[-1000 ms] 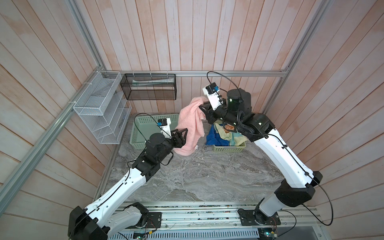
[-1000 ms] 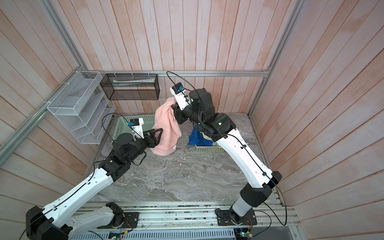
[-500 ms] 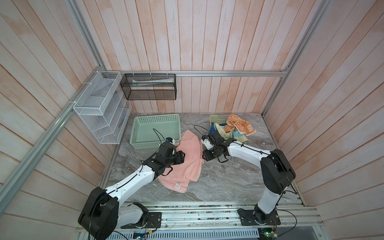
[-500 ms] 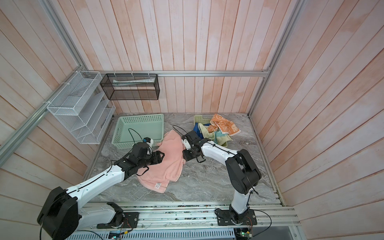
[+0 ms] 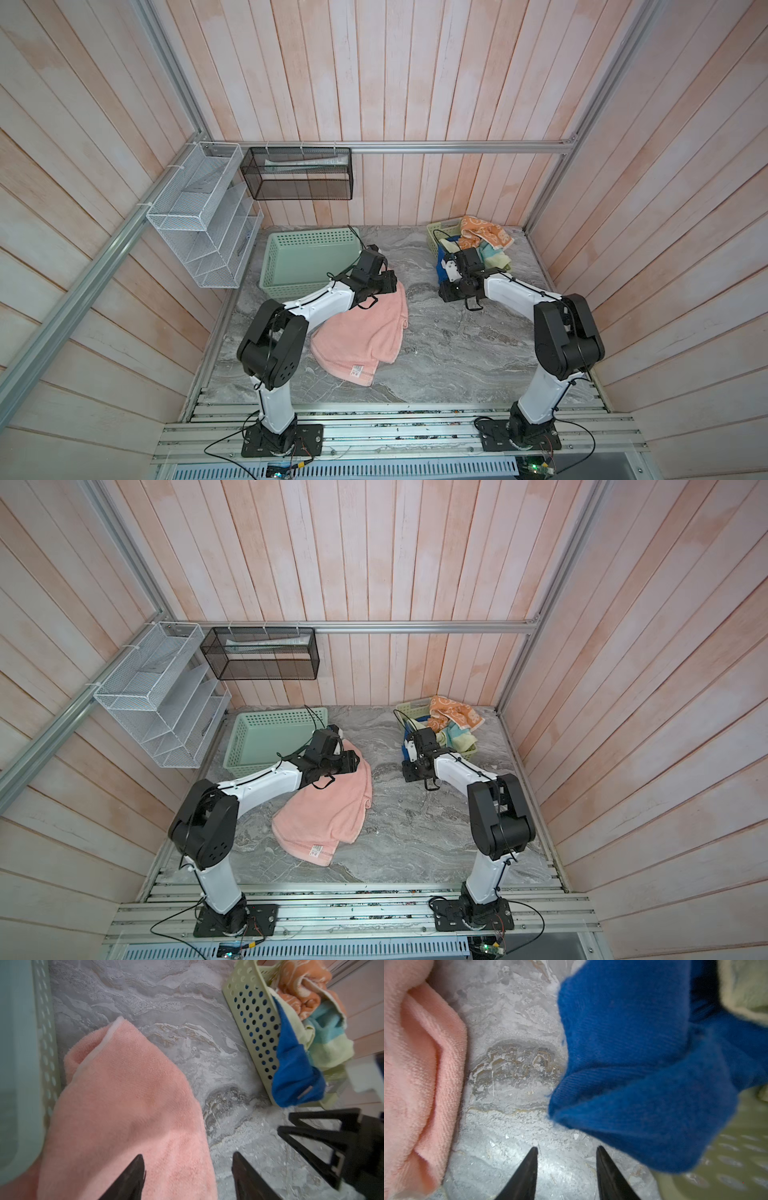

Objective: Fold and stack the towels
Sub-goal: 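Lay the pink towel on the table nearer the robot, open both grippers, then grasp the near corners of the pink towel with left and right grippers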

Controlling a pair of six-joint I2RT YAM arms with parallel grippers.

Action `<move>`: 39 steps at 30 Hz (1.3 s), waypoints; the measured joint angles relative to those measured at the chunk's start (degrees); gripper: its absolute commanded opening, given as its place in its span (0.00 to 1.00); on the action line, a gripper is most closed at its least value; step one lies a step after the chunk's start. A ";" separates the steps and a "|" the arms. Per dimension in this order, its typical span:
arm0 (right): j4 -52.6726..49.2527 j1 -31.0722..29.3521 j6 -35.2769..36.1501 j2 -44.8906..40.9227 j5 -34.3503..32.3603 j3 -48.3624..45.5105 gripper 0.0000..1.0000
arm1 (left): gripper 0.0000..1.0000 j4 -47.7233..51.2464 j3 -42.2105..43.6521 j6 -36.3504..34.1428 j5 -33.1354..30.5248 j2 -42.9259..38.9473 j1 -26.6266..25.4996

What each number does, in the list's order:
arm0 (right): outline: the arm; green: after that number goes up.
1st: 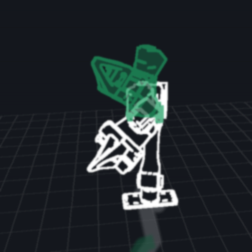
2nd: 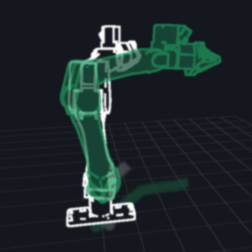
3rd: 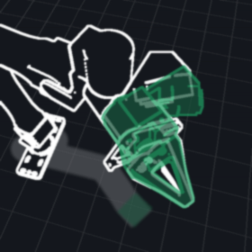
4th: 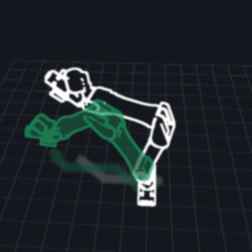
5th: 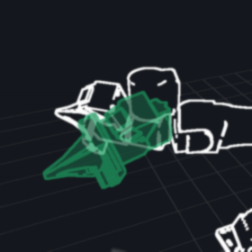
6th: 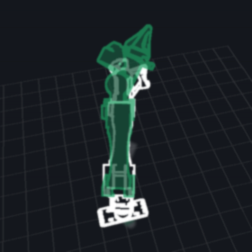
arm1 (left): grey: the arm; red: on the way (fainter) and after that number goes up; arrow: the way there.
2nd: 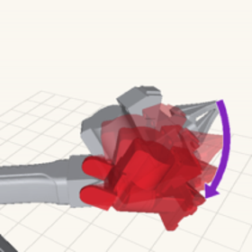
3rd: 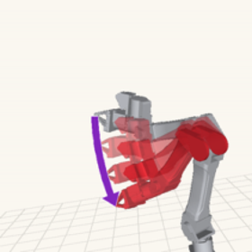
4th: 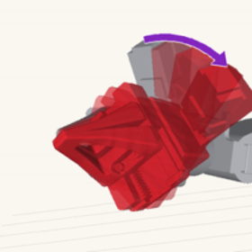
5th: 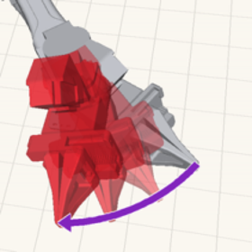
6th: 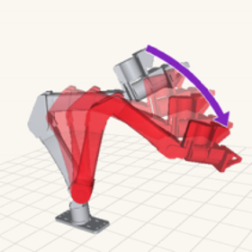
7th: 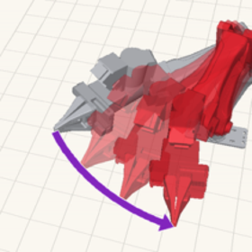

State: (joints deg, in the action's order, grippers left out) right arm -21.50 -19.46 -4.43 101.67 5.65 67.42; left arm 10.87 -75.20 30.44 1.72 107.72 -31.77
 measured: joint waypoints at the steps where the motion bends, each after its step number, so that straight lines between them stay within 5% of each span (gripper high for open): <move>1: -0.37 -0.76 0.04 -1.01 -0.24 -0.07 0.47 | 0.69 0.68 -1.86 -0.26 -0.63 1.99 0.66; 5: 0.13 -9.22 -0.26 -10.12 -3.15 -3.17 0.47 | 0.70 3.02 -3.98 -1.03 -2.14 5.35 4.52; 10: 4.33 -29.94 -4.26 -21.51 -6.12 -10.69 0.51 | 0.70 4.61 -3.89 -1.75 -3.06 5.35 9.68; 16: 9.35 -45.62 -9.79 -18.53 -7.32 -17.11 0.58 | 0.70 5.11 -0.42 -2.36 -2.75 2.54 11.26; 24: 11.56 -49.64 -10.25 -5.49 -8.13 -14.91 0.59 | 0.70 6.10 5.44 -2.34 -0.72 -10.36 11.08; 39: 11.43 -53.62 -5.66 -3.82 -9.66 -10.05 0.59 | 0.71 13.88 22.49 1.62 -2.86 -33.33 16.06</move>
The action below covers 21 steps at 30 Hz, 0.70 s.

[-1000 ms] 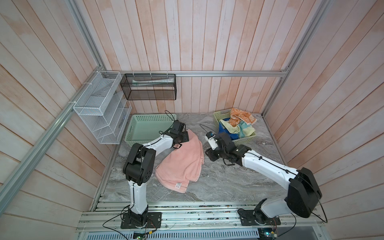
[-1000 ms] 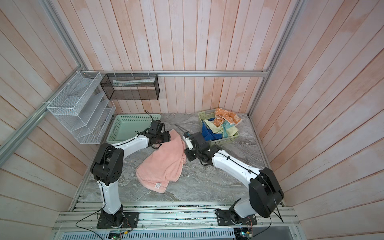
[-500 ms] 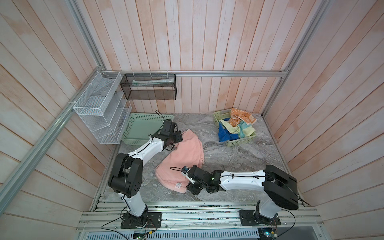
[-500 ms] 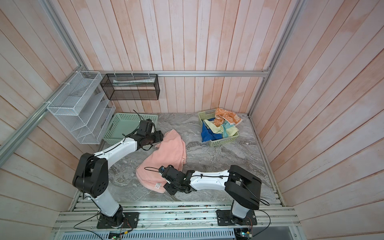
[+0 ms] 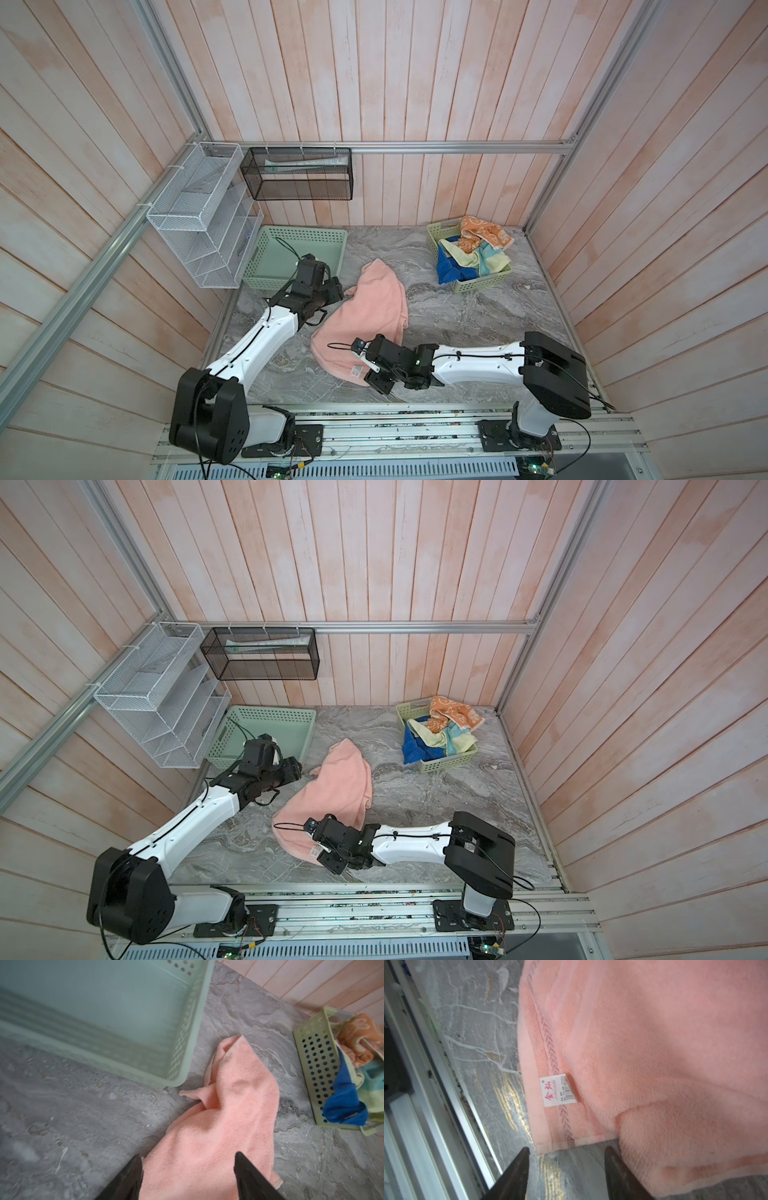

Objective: Fold and stack the towels
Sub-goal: 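Grasp the near corners of the pink towel with left and right grippers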

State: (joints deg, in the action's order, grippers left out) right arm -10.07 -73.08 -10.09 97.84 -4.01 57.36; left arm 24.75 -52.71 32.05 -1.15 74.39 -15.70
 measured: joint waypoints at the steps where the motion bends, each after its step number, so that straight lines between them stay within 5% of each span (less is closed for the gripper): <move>1: 0.26 -0.31 0.17 0.63 0.22 0.76 0.59 | 0.71 0.85 1.62 0.63 0.04 -1.92 1.01; 10: 0.42 -0.61 0.92 8.17 2.45 3.28 0.55 | 0.77 9.86 10.69 6.73 0.90 -12.48 7.56; 16: 1.92 -0.57 1.51 7.30 2.58 1.22 0.01 | 0.74 13.46 16.39 10.40 4.79 -12.50 8.70; 21: -0.61 -0.37 1.88 4.61 -0.15 0.37 0.00 | 0.66 11.17 21.24 11.89 12.70 -12.35 7.91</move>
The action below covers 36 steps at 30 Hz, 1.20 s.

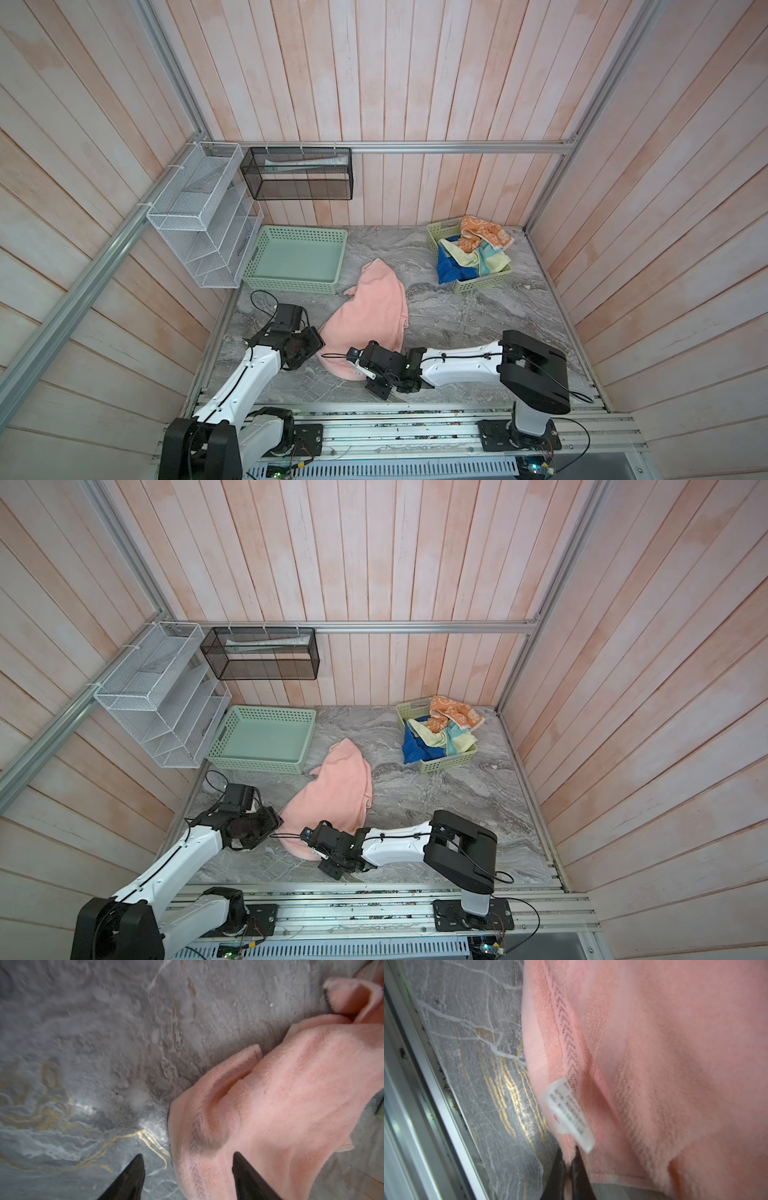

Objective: Fold and stack the towels
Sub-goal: 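Grasp the near corners of the pink towel with left and right grippers, then lift the pink towel high with both grippers, spreading it between them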

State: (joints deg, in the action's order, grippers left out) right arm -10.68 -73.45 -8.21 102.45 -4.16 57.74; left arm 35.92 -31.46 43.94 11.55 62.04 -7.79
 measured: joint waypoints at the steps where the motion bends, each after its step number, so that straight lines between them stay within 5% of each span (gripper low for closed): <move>1: -0.79 0.26 0.22 -1.09 -0.87 0.00 0.00 | 0.66 -1.07 0.76 0.35 1.22 0.22 -0.92; 4: -2.32 1.73 0.83 -6.40 -3.65 0.09 0.00 | 0.57 -4.46 1.51 1.97 3.72 2.56 -5.18; 9: -2.36 4.74 0.98 -16.46 -7.52 1.38 0.00 | 0.00 -8.83 1.29 4.55 6.14 7.65 -8.87; 16: -4.70 7.32 3.69 -25.09 -13.22 2.84 0.00 | 0.00 -3.85 -13.51 3.61 2.62 3.85 -9.86; 22: -7.93 9.14 10.40 -31.61 -17.90 15.10 0.00 | 0.00 2.99 -40.00 -2.73 -2.19 3.32 -12.74; 31: -19.52 8.98 20.87 -28.09 -23.76 53.33 0.00 | 0.00 13.70 -90.90 -13.90 -17.42 16.17 -30.82; 36: -30.73 8.37 23.63 -17.22 -24.55 79.01 0.00 | 0.00 18.23 -114.33 -17.90 -18.29 25.05 -33.64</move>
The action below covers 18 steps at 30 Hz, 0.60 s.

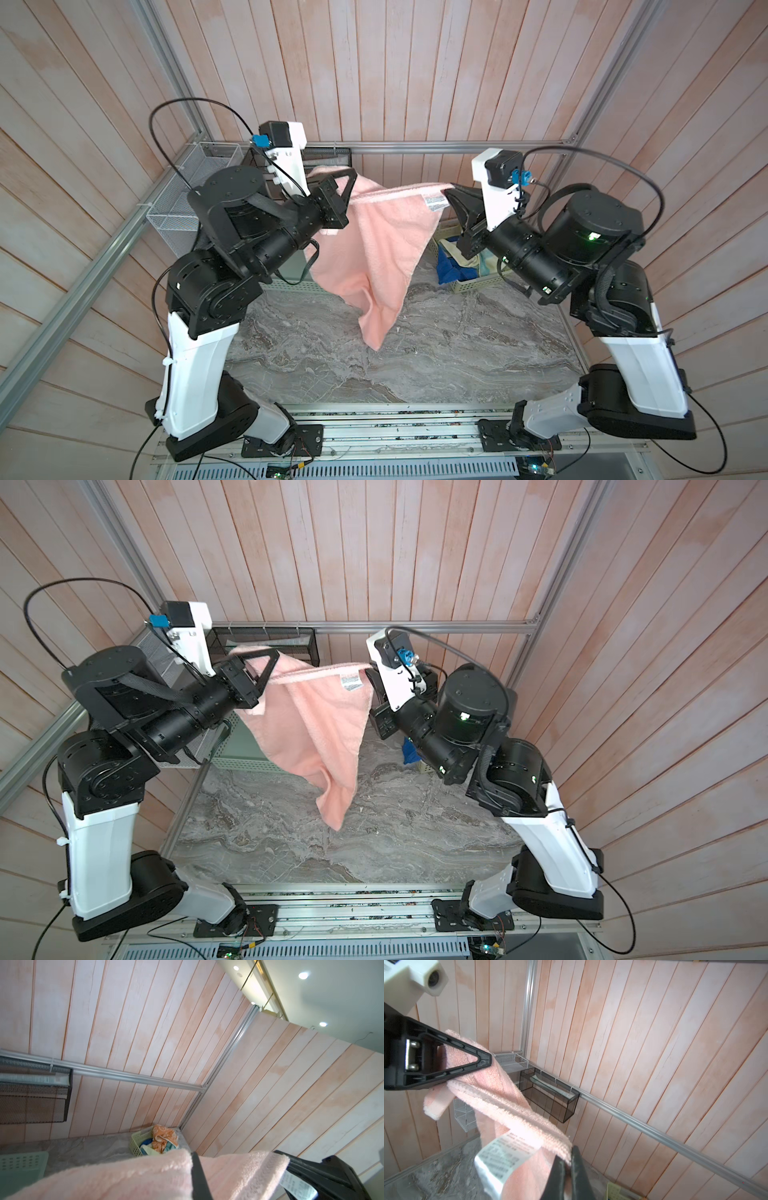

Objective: Fold and stack the towels
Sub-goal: 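Lift the pink towel high with both grippers, spreading it between them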

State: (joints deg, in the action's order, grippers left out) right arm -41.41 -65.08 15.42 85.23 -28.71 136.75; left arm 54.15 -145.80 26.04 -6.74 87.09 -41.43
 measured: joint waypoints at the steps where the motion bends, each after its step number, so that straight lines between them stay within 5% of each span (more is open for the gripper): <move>1: -1.40 -0.02 0.72 1.75 -0.48 3.34 0.00 | 0.00 0.44 -2.40 -0.81 -0.28 1.22 0.02; 6: -4.11 5.35 1.70 4.04 0.26 5.11 0.00 | 0.00 0.09 -1.11 -4.09 -1.42 3.45 1.86; 12: -3.10 23.96 -2.14 5.55 15.63 -3.54 0.00 | 0.00 -5.09 4.81 -3.67 8.92 11.15 11.69; 18: 1.22 38.53 -5.95 17.55 29.51 -6.05 0.00 | 0.00 -11.67 5.22 -3.15 16.52 26.23 17.75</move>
State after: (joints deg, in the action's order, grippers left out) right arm -40.18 -26.55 9.47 102.78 0.80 130.69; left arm 42.48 -140.57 22.90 9.78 113.32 -23.68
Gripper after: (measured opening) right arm 0.070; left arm 0.056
